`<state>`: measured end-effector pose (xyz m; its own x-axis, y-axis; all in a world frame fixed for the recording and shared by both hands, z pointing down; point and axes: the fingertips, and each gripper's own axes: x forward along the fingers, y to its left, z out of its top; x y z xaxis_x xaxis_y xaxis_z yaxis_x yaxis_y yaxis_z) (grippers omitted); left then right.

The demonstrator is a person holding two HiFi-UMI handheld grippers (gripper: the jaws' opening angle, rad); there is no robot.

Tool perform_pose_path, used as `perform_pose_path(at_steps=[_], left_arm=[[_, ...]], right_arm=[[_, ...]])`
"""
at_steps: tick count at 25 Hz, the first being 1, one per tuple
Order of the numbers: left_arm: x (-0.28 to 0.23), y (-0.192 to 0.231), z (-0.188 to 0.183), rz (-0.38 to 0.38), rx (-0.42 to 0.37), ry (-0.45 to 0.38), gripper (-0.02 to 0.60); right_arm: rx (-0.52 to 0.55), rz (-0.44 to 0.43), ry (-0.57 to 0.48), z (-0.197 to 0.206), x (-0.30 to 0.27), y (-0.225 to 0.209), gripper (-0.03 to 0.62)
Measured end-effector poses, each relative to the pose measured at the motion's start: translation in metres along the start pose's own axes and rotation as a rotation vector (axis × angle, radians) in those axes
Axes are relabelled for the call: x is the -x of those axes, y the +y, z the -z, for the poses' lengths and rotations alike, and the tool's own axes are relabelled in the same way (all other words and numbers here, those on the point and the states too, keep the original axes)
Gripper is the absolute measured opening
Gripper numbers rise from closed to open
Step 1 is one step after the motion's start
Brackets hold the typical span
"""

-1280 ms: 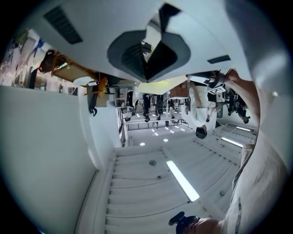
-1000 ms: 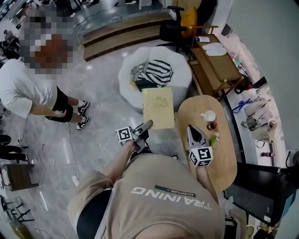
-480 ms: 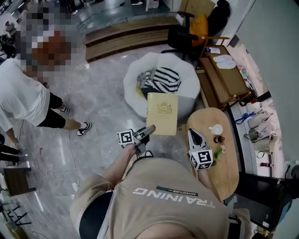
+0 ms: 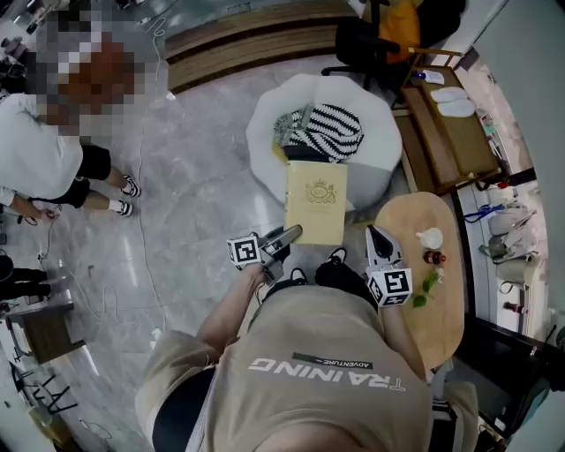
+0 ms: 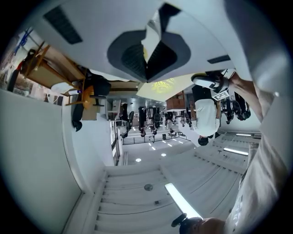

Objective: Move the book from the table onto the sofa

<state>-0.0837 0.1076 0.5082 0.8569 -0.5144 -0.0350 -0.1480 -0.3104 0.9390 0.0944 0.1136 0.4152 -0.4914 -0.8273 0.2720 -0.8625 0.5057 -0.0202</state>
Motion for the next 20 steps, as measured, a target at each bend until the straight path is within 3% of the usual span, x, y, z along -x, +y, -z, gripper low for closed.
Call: perform_pose_path(at_steps=[6, 10, 20], left_arm=[[-0.025, 0.018, -0.041, -0.028, 0.055, -0.029, 0.207], [-0.051, 0.022, -0.077, -0.043, 0.051, -0.055, 0.207], [-0.099, 0.045, -0.123, -0.095, 0.069, -0.097, 0.209]], right_arm=[[-0.043, -0.038, 0.01, 0.001, -0.065, -0.042, 0.005], [-0.038, -0.081, -0.01, -0.015, -0.113, -0.077, 0.005], [-0.027, -0.183, 0.019, -0.026, -0.192, -0.136, 0.005]])
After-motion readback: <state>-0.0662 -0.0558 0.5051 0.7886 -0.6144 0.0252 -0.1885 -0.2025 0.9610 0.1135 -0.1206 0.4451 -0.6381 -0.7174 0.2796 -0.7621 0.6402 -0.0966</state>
